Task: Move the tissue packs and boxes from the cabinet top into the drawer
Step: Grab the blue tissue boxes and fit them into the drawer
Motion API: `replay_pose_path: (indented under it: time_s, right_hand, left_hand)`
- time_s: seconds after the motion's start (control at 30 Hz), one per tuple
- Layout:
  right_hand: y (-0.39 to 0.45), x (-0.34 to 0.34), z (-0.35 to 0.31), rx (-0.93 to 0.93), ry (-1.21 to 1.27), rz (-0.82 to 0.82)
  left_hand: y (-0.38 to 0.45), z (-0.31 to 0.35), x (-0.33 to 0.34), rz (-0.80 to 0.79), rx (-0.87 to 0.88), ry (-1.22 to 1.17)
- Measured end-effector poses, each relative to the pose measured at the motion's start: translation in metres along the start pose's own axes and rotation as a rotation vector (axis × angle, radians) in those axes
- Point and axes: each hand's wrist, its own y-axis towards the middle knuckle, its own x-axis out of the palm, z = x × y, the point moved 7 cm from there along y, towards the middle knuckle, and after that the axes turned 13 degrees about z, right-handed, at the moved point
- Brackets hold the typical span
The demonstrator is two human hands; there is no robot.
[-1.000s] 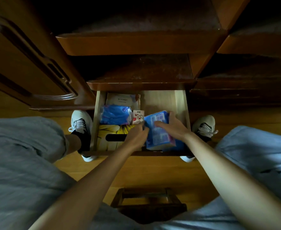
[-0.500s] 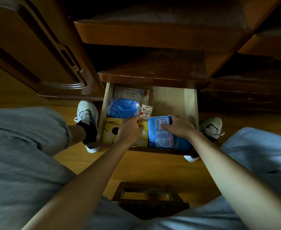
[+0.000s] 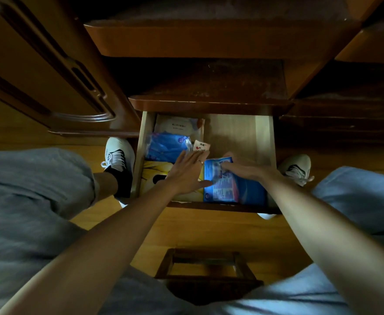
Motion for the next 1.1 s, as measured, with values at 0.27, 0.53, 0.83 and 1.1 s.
replay_pose_path:
  time_s: [0.27,0.53,0.83,1.1]
  right_hand:
    - [-0.007,-0.015,0.004,0.162,-0.095,-0.301]
    - [-0.023,-0.051,-0.029,-0.027,0.153,0.071]
    - [-0.087,-0.097,-0.073,-0.090,0.643,0.074]
    - [-0.127,-0.067,-0.081,-0.475,-0.222,0.234]
  left_hand:
    - [0.007,0.007,0.017,-0.075,0.035,0.030]
    - [0.009,0.012,-0.025,0.167,-0.286,-0.298]
    - [0.000,0.049,-0.049,-0.168,-0.791,-1.839]
    - [-0.015,0.052,-0.048,-0.216,-0.859,-2.021]
